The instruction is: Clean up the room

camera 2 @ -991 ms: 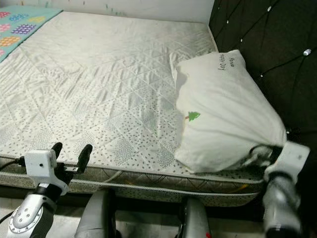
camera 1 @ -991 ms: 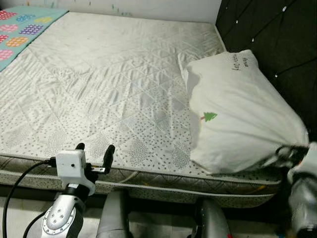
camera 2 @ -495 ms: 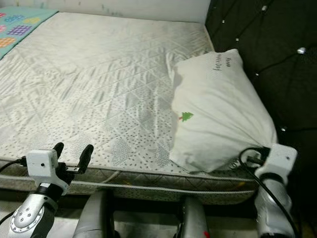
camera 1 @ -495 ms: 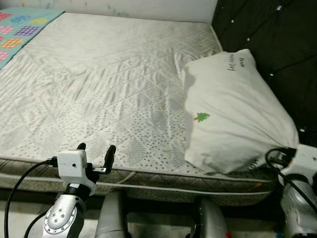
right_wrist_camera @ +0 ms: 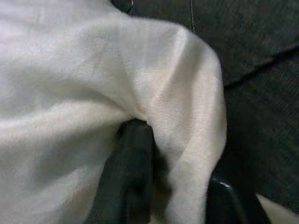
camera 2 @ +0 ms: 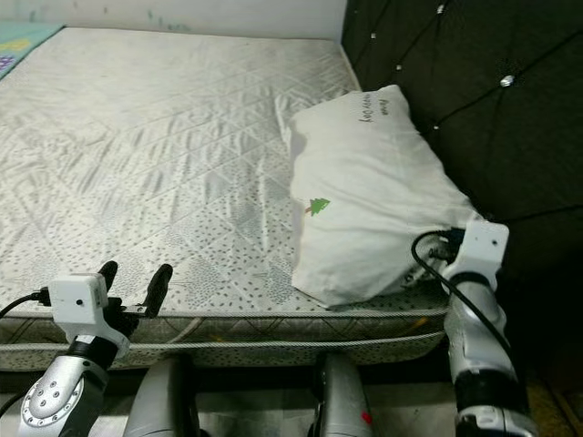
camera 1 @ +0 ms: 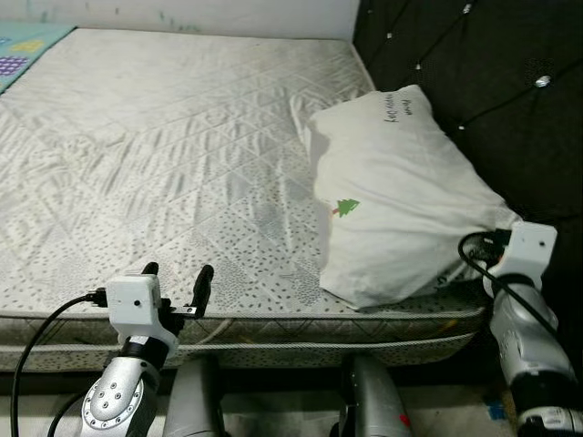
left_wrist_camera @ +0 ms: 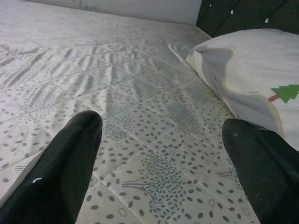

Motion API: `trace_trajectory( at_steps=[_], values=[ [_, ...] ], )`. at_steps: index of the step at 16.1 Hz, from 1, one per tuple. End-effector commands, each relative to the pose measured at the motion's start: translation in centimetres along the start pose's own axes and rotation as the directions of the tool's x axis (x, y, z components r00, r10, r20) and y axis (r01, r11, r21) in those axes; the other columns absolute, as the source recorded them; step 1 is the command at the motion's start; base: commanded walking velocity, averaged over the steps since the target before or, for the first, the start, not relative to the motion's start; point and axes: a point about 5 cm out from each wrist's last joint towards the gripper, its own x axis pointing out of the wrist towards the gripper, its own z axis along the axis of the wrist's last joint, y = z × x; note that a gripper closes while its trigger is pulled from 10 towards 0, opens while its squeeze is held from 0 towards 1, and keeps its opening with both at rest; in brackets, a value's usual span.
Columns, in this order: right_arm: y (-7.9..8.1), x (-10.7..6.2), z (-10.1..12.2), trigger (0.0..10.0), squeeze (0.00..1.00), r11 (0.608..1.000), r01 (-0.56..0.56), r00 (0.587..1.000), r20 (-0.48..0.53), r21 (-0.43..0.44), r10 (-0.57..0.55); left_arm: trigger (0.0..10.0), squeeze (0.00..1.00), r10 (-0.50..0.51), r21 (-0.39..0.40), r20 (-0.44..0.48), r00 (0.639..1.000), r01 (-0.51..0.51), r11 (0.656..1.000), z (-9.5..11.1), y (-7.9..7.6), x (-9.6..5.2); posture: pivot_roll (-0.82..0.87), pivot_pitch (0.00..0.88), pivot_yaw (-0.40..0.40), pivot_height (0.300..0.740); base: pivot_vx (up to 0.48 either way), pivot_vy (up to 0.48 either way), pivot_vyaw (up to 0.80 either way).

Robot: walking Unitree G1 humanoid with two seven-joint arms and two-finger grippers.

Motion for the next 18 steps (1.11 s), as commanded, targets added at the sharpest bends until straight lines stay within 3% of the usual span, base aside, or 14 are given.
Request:
trace_trajectory(
  at_steps=[1, 8, 13, 15, 18],
  values=[
    [-0.1, 0.5, 1.4, 10.0, 1.00, 1.000, -0.003, 0.999, 0.052, -0.003, 0.003, 10.0, 0.00, 0.009, 0.006, -0.008, 1.000, -0.009, 1.000, -0.2, 0.1, -0.2, 0.06, 0.068, -0.069, 0.561, 0.000, 0.000, 0.00],
    [-1.4, 1.6, 4.1, 10.0, 1.00, 0.998, 0.045, 0.988, 0.149, -0.033, -0.040, 10.0, 0.00, 0.008, 0.005, -0.004, 1.000, -0.008, 1.000, -0.2, 0.0, 0.0, 0.06, 0.064, -0.069, 0.561, 0.000, 0.000, 0.00],
    [-2.5, -0.1, 1.0, 10.0, 1.00, 0.996, 0.023, 0.996, 0.086, -0.090, -0.015, 10.0, 0.00, 0.014, 0.007, -0.006, 1.000, -0.014, 1.000, -0.3, 0.1, 0.0, 0.05, 0.063, -0.069, 0.561, 0.000, 0.000, 0.00],
    [-2.0, -0.4, 1.2, 10.0, 1.00, 0.996, 0.015, 0.994, 0.107, -0.090, -0.006, 10.0, 0.00, 0.007, 0.005, -0.007, 1.000, -0.007, 1.000, -0.4, 0.0, 0.1, 0.04, 0.062, -0.060, 0.561, 0.000, 0.000, 0.00],
    [0.8, 0.4, 3.6, 10.0, 1.00, 0.995, -0.053, 0.977, 0.202, -0.089, 0.070, 10.0, 0.00, -0.009, 0.006, -0.001, 1.000, 0.009, 1.000, -0.2, -0.2, 0.6, 0.05, 0.055, -0.057, 0.561, 0.000, 0.000, 0.00]
  ],
)
